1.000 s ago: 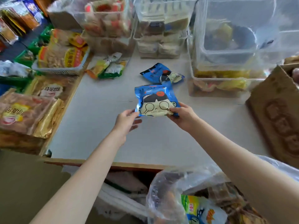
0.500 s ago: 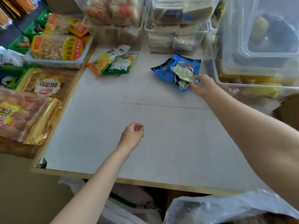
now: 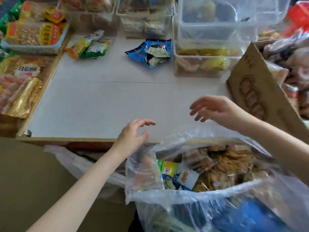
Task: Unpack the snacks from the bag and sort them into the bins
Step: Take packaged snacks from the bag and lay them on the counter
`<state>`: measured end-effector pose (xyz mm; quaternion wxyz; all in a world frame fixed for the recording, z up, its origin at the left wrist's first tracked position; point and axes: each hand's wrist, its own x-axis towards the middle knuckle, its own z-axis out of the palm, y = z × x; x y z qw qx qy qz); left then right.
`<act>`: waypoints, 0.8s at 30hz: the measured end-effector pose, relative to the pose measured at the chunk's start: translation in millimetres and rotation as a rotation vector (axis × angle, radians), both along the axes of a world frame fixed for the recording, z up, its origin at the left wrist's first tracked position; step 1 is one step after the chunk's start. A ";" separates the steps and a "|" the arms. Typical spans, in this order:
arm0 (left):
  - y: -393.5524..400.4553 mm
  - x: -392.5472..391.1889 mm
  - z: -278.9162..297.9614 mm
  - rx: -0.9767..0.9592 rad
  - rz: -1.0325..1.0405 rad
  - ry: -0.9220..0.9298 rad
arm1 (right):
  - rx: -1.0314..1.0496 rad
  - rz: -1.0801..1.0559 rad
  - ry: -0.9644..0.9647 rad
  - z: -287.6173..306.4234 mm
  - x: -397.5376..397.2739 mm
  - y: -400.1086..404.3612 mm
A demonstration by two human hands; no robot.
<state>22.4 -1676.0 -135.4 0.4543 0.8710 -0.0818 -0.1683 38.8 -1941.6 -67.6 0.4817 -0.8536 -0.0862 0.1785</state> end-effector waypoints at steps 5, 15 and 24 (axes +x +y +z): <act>-24.5 -76.9 3.1 0.406 -0.284 -0.109 | -0.376 0.421 -0.077 -35.7 -98.1 -14.1; -21.0 -124.4 -6.1 0.682 -0.375 0.169 | -0.757 0.445 0.033 -102.5 -126.9 46.6; -24.6 -81.6 30.7 -0.143 0.134 0.201 | -0.317 0.159 -0.338 12.4 -59.0 4.4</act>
